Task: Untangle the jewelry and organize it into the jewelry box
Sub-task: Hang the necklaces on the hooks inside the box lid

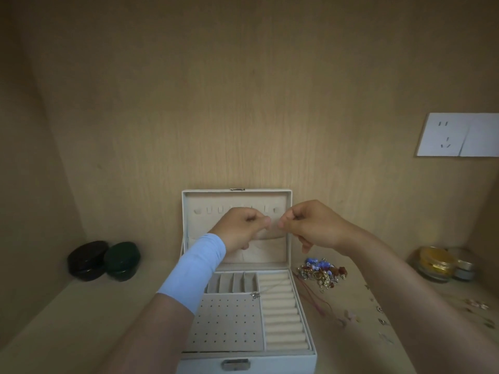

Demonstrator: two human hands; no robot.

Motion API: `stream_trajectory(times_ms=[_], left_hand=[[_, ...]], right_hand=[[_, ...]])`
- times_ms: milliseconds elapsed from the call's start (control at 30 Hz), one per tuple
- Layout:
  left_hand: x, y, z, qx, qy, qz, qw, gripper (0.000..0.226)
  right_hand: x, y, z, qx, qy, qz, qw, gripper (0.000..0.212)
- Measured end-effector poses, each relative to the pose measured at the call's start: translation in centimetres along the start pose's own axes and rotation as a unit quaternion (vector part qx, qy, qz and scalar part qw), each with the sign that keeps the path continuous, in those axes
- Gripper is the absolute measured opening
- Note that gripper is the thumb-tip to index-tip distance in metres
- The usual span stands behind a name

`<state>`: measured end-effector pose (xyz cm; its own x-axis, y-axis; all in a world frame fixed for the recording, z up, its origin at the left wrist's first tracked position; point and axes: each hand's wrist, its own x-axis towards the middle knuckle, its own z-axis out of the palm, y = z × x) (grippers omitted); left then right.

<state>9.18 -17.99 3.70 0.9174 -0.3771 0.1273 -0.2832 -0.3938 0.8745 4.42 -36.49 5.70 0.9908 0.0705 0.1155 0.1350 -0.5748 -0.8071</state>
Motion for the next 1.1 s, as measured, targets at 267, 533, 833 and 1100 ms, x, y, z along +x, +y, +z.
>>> stream_trajectory(times_ms=[267, 533, 833, 1100], left_hand=[[2.3, 0.3, 1.6, 0.055, 0.169, -0.016, 0.984, 0.027], [2.8, 0.1, 2.2, 0.047, 0.168, -0.065, 0.982, 0.027], [1.3, -1.0, 2.0, 0.016, 0.064, -0.104, 0.992, 0.021], [-2.5, -2.8, 2.8, -0.012, -0.049, -0.044, 0.998, 0.016]], right_hand=[[3.1, 1.3, 2.7, -0.007, 0.328, -0.012, 0.944, 0.01], [3.9, 1.3, 4.7, -0.094, 0.387, -0.005, 0.917, 0.006], [1.8, 2.2, 5.1, -0.151, 0.308, 0.027, 0.939, 0.009], [-0.8, 3.0, 6.8, 0.178, 0.092, 0.097, 0.975, 0.034]])
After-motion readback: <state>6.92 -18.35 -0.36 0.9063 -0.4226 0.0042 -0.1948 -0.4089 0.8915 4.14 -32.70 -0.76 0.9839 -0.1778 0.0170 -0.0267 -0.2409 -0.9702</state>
